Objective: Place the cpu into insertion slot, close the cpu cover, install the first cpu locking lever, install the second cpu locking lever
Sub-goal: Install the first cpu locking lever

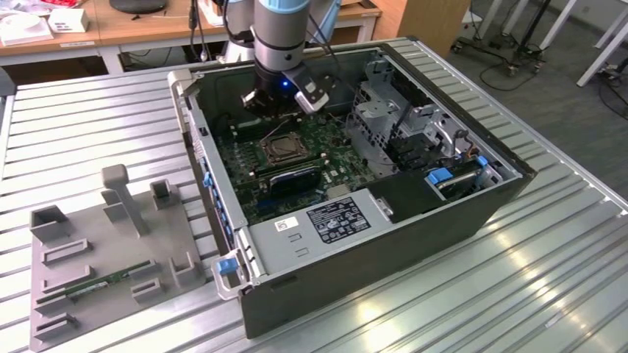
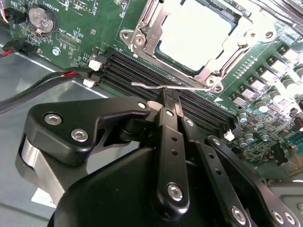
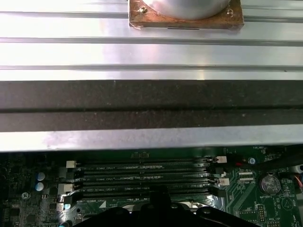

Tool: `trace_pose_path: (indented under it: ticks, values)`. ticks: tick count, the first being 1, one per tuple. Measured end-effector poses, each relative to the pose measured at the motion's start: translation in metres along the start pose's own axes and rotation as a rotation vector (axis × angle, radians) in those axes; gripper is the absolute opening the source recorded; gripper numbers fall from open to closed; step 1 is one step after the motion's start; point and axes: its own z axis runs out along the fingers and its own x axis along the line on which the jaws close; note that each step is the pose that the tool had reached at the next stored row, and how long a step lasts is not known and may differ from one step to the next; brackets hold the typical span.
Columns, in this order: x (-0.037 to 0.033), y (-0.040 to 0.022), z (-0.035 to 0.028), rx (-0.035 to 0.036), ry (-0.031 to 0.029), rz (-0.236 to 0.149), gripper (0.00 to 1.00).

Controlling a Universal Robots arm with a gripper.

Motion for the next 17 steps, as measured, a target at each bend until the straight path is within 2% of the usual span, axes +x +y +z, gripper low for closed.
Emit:
trace_pose_path:
  ticks: [17]
  values:
    - [-0.0015, -0.0008, 0.0036, 0.0000, 0.0000, 0.000, 0.11]
